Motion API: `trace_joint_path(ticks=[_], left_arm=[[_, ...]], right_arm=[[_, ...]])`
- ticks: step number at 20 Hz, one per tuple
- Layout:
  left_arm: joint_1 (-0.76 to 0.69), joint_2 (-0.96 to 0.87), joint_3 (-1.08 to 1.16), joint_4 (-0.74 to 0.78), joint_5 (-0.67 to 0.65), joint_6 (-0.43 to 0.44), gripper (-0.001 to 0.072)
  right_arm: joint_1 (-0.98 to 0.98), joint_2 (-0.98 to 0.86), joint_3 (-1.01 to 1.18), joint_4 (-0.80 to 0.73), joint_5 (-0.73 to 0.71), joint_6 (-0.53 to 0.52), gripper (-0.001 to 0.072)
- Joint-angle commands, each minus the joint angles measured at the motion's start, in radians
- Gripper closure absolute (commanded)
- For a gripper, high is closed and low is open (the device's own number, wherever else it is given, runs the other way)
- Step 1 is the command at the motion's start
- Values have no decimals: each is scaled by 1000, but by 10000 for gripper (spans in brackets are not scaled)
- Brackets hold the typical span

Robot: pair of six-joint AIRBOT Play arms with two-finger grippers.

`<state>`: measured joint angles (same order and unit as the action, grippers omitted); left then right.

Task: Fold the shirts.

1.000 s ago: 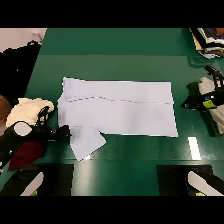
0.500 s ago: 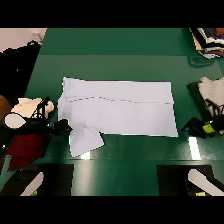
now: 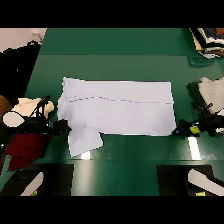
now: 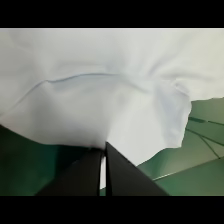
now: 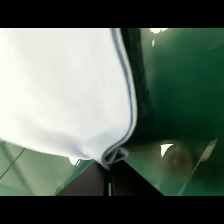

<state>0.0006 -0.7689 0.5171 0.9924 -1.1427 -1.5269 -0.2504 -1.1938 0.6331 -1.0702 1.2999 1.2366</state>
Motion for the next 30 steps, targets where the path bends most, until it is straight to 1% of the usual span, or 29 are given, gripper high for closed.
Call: trace_joint_path(ticks=[1,2,5,7,8,10,12,14,15,18,19,21,23,25,26,27,28,30], left_arm=[[-1,11,31,116,-126,7,686],[-1,43,39,139,-155,-1,686],[-1,183,40,125,-249,-60,686],[-1,272,41,80,-345,-94,685],[-1,304,50,41,-386,-98,684],[-1,315,97,13,-392,-96,685],[-1,280,142,37,-305,-49,684],[-1,204,169,77,-193,-34,684],[-1,147,180,78,-138,-7,684],[-1,-52,229,76,23,54,683],[-1,-129,260,75,72,69,683],[-1,-273,338,69,133,92,682],[-1,-396,419,69,172,92,682],[-1,-489,490,69,196,81,680],[-1,-517,516,69,196,71,579],[-1,-534,536,69,197,54,268],[-1,-537,550,69,195,35,99],[-1,-535,589,69,134,34,90]], right_arm=[[24,83,45,-27,34,-8,701],[24,125,67,-68,65,-7,701],[24,249,99,-192,178,-7,701],[24,342,98,-288,230,13,702],[24,382,99,-309,249,23,702],[25,442,110,-309,253,43,702],[44,444,155,-307,236,69,702],[95,373,226,-309,217,72,702],[130,315,269,-309,192,72,702],[216,108,399,-309,95,73,701],[233,23,455,-307,87,84,700],[242,-134,566,-242,88,90,700],[242,-259,658,-129,67,90,700],[242,-348,736,-73,35,90,699],[241,-386,776,-55,31,91,669],[232,-417,816,-34,43,91,478],[217,-439,846,-5,71,90,335],[173,-461,880,16,137,64,322]])
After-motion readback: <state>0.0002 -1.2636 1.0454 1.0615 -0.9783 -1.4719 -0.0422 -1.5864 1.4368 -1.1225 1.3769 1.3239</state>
